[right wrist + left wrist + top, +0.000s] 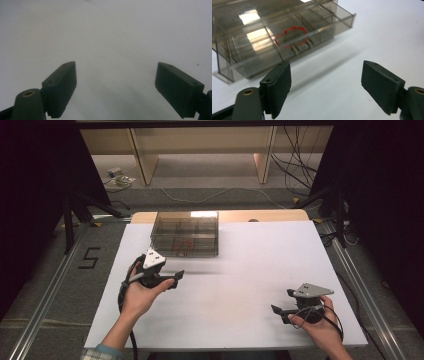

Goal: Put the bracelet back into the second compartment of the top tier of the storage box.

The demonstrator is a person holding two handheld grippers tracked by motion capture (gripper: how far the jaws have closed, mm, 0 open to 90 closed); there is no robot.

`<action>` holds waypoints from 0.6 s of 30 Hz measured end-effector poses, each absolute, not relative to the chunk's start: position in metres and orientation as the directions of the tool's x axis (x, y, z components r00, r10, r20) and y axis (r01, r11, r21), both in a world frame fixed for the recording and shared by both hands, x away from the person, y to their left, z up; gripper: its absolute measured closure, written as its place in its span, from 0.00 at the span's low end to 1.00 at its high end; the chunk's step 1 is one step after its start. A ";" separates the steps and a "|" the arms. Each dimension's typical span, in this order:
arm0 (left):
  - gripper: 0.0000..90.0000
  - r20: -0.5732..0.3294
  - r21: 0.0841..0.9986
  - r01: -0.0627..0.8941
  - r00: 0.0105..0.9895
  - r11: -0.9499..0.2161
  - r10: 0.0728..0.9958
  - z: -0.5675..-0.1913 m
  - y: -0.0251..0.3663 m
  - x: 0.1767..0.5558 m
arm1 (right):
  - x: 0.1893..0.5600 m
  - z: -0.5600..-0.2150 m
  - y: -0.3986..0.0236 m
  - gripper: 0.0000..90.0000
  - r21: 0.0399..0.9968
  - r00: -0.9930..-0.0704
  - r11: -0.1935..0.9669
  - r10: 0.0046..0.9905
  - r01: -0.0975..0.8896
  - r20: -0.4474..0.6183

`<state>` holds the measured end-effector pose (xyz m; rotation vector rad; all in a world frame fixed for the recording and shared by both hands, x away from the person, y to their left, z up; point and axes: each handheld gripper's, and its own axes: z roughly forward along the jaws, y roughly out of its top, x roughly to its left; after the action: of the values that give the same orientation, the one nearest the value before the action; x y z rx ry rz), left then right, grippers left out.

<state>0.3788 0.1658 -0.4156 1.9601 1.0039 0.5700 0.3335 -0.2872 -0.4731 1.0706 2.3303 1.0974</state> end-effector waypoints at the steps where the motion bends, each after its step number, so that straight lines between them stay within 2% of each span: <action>1: 0.26 0.017 0.840 0.435 0.578 -0.326 0.816 -0.419 0.168 0.375 | 0.334 -0.473 -0.287 0.21 0.770 -0.653 0.415 0.757 0.485 0.004; 10: 0.26 0.005 0.834 0.449 0.577 -0.322 0.817 -0.448 0.182 0.341 | 0.333 -0.473 -0.286 0.20 0.771 -0.657 0.417 0.754 0.481 0.002; 18: 0.26 0.003 0.822 0.454 0.599 -0.343 0.800 -0.457 0.173 0.334 | 0.333 -0.473 -0.286 0.20 0.773 -0.658 0.418 0.753 0.477 -0.002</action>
<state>0.3335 0.1730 -0.4571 1.9909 0.9946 0.5245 0.3334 -0.2861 -0.4730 1.0575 2.3291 1.1004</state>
